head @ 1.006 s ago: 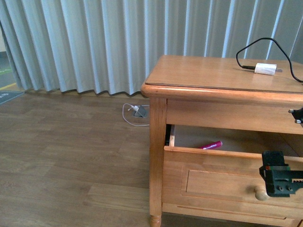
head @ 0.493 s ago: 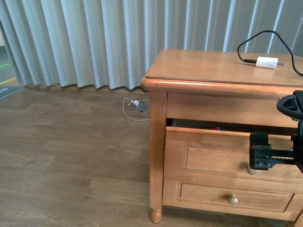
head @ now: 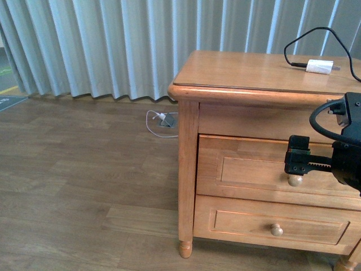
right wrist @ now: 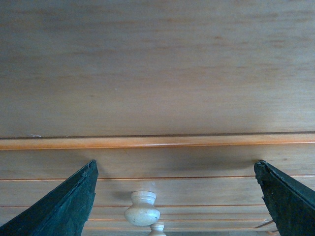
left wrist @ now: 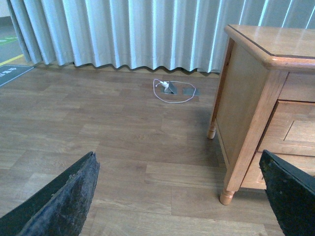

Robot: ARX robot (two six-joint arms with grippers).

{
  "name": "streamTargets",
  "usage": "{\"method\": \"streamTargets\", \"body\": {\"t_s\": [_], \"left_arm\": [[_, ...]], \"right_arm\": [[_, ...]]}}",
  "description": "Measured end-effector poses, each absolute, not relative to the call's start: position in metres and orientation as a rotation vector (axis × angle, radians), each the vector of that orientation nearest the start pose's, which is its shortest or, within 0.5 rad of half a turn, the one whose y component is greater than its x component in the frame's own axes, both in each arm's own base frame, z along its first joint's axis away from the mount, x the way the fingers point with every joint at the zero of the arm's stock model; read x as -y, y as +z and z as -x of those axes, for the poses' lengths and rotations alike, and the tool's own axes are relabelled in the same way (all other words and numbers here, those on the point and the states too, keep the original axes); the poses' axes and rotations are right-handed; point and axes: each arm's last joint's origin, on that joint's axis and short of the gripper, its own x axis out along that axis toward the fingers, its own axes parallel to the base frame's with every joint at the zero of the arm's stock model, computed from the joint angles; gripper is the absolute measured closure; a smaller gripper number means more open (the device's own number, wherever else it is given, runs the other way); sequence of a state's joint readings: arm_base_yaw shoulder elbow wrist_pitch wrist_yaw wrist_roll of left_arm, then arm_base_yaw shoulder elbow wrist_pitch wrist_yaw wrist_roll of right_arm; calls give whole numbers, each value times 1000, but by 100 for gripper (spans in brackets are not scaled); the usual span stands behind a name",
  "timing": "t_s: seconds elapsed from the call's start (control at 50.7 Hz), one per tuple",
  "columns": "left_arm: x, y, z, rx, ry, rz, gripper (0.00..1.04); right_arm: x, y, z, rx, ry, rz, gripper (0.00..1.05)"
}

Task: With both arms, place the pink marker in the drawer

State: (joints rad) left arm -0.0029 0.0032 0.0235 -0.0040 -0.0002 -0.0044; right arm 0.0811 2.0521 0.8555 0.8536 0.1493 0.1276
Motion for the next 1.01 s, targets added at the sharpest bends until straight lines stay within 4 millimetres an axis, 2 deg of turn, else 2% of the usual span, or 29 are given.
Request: {"method": "streamTargets", "body": {"t_s": [0.808, 0.927, 1.006], "left_arm": [[0, 171, -96, 16, -3, 4, 6], [0, 171, -96, 16, -3, 4, 6], [0, 171, -96, 16, -3, 4, 6]], "right_arm": [[-24, 91, -392, -315, -98, -67, 8], [-21, 92, -392, -310, -90, -70, 8], [-17, 101, -386, -293, -75, -74, 8]]}}
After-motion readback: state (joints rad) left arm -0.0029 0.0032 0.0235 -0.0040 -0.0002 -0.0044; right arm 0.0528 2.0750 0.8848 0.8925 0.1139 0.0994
